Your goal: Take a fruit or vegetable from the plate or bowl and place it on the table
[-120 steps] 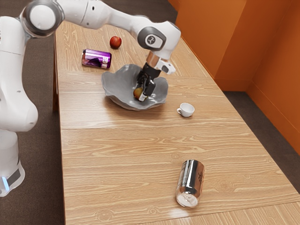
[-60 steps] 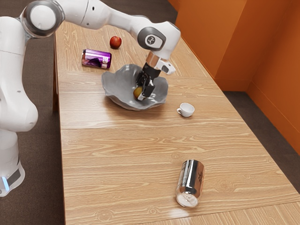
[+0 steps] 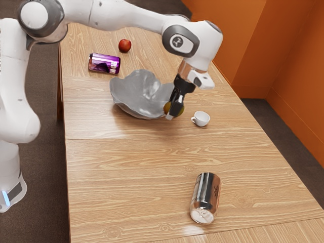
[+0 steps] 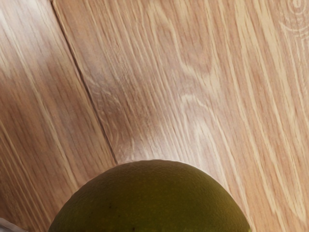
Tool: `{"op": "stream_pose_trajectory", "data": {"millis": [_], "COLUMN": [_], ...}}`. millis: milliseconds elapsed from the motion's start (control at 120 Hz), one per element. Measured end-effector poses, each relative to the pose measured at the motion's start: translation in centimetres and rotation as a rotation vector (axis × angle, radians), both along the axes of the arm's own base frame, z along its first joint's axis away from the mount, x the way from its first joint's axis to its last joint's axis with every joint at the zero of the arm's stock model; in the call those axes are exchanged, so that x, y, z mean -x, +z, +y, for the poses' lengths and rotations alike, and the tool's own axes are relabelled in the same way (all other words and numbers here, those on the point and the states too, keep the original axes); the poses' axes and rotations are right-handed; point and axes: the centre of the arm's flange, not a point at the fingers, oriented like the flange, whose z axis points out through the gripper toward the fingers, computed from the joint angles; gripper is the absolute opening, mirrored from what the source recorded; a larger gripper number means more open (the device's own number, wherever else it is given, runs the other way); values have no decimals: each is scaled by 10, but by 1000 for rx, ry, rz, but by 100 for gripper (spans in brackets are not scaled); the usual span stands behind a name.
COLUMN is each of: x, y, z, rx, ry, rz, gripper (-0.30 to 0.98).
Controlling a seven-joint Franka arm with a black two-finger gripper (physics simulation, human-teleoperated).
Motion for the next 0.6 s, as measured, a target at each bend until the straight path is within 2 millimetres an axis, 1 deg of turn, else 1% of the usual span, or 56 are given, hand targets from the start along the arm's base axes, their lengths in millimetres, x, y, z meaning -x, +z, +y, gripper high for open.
{"op": "stream_pose_trajectory", "data": {"millis": [33,67,175,183,258,342,417,517,600], "x": [0,0,-1,-1,-3,-5,-5,-3,0], "y": [-7,-12,-18,-18,-22,-25,-26,-23,-7], "z": [-17,-26,-32,-32,-32,-30,-29,-25,-29], "rx": [-9,-17,-30,-30,-44,-52,-55,-59,-57], "ry": [-27,-39,-42,-41,-42,-38,-37,-35,-53], "rz": [14,25,38,39,43,47,49,56,48], "gripper": [23,22,18,19,40,53,59,64,66]}}
